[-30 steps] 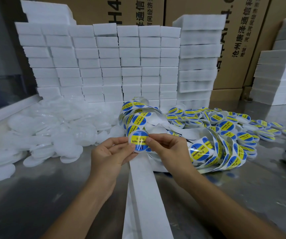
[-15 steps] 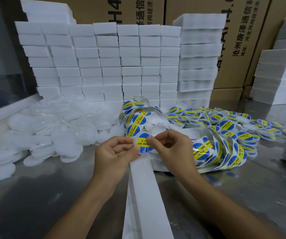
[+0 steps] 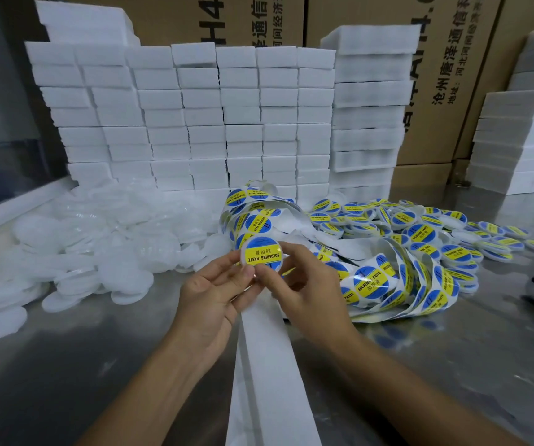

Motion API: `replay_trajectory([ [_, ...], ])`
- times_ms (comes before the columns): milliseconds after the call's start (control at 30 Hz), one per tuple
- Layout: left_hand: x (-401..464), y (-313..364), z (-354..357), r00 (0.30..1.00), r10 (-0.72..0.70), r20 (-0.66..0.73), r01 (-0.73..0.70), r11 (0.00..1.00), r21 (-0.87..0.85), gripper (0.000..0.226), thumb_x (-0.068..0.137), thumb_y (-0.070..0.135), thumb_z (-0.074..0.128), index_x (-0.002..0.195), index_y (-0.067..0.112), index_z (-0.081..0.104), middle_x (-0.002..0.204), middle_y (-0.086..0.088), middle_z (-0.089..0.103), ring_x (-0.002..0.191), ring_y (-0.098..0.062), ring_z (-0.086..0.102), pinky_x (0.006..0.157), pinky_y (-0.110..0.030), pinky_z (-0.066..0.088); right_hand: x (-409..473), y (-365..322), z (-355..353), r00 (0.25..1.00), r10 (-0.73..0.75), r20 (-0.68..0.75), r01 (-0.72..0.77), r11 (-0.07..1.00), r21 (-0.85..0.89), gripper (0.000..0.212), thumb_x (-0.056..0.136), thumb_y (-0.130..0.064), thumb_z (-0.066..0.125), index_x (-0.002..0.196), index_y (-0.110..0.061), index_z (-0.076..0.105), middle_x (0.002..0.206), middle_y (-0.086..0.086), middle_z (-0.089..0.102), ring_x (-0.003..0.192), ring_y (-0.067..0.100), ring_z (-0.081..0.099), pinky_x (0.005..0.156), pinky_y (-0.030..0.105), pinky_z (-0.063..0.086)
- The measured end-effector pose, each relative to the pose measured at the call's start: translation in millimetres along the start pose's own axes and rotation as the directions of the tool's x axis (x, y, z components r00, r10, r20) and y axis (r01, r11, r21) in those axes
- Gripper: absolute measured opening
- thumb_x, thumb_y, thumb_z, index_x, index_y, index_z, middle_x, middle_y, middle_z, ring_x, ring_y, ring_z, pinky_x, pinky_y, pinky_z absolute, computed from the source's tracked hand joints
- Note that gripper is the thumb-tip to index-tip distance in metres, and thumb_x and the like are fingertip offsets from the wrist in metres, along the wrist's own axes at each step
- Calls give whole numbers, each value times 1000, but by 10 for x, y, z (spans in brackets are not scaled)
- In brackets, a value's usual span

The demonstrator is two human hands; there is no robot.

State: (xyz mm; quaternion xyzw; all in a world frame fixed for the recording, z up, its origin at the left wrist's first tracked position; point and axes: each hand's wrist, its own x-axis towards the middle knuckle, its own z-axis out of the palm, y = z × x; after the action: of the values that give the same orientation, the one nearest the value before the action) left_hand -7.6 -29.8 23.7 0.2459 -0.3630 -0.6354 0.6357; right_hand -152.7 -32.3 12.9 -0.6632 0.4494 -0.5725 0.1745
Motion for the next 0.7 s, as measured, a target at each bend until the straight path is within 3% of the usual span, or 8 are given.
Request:
replay_trajectory([
  [100,-8,14,-6,1000,-26,-12,26,1000,9,42,65,2,67,108,2,65,100,-19,74,89,-28,74,68,-29,59,40,2,6,999,28,-41,-24,994,111,16,92,-24,68,101,-11,71,67,1,69,56,16,65,60,35,55],
  [200,-17,16,7,998,-57,9,57,998,30,47,65,1,67,113,1,64,103,-20,73,92,-33,72,68,-30,60,75,18,-42,997,52,-52,-46,991,122,25,99,-23,57,87,-6,71,61,4,68,49,13,60,56,33,51],
  [300,-19,6,15,998,-64,8,63,997,46,50,65,1,67,115,0,63,103,-20,73,91,-33,72,68,-30,60,80,18,-60,997,76,-30,-71,988,134,23,96,-24,62,86,-6,72,58,0,68,47,14,59,54,32,50],
  [433,-47,-19,19,998,-17,67,5,984,180,48,62,2,72,109,1,70,81,-17,70,77,-25,73,69,-30,59,45,-13,-44,987,162,7,-161,978,131,53,68,-66,73,78,-14,73,65,15,69,59,37,61,56,44,53],
  [500,-62,-41,26,994,12,111,-42,960,278,48,60,6,74,108,3,72,74,-15,67,77,-26,73,71,-29,59,58,-1,-82,981,192,5,-192,975,113,60,64,-72,69,70,-12,71,59,8,68,52,27,63,51,36,53],
  [600,-47,-48,11,994,19,112,-53,950,307,52,61,5,73,113,2,69,86,-23,68,85,-29,73,72,-31,60,85,12,-115,983,182,-2,-180,974,135,58,78,-59,61,64,-3,66,50,4,64,40,11,56,47,20,45],
  [700,-38,-5,1,995,14,97,-43,952,303,54,67,7,70,120,-1,64,104,-26,70,94,-37,71,80,-38,60,95,44,-106,988,150,39,-155,970,187,40,93,-36,60,76,-1,71,55,6,67,43,12,55,49,21,46],
])
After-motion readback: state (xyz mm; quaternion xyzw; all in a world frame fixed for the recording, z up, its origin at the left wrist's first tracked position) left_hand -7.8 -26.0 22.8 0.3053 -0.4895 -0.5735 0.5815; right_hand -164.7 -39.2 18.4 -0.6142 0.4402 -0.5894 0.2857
